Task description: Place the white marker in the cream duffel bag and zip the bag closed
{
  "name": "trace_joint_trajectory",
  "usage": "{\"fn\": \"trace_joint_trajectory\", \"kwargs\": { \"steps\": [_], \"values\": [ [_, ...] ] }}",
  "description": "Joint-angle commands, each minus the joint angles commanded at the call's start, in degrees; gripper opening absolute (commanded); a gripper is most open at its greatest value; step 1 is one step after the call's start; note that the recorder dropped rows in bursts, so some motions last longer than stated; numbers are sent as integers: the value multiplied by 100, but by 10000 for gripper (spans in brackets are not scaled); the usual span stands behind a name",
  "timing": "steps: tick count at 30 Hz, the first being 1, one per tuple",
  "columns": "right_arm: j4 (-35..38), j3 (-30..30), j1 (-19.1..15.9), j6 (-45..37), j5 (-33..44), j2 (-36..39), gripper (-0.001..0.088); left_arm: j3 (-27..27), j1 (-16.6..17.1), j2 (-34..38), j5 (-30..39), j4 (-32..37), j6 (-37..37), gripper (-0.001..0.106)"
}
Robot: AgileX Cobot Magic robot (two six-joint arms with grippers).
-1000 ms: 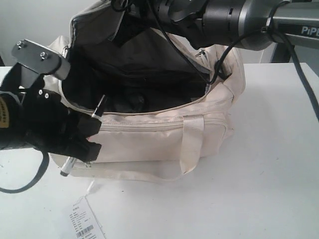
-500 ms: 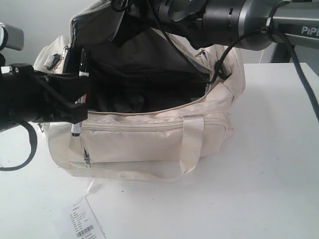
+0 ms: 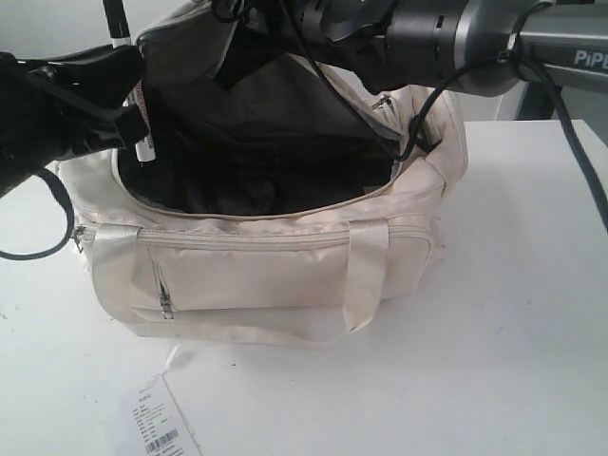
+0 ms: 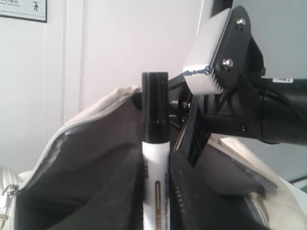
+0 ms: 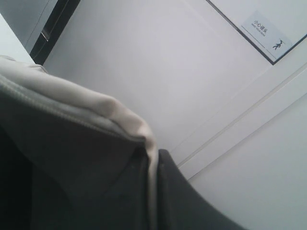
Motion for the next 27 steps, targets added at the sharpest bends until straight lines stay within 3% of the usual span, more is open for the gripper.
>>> {"fn": "trace_joint_trajectory", "kwargs": {
  "steps": [10,23,25,27],
  "values": [
    [0,0,0,0,0,0,0,-54,0,651,-931,-722,24,0],
    [0,0,0,0,0,0,0,-752,0,1399,-526,-831,1077,8],
    [0,0,0,0,0,0,0,-752,0,1422,-554,-831,1077,126],
    [0,0,0,0,0,0,0,-752,0,1435,-554,-831,1077,314]
  ]
}}
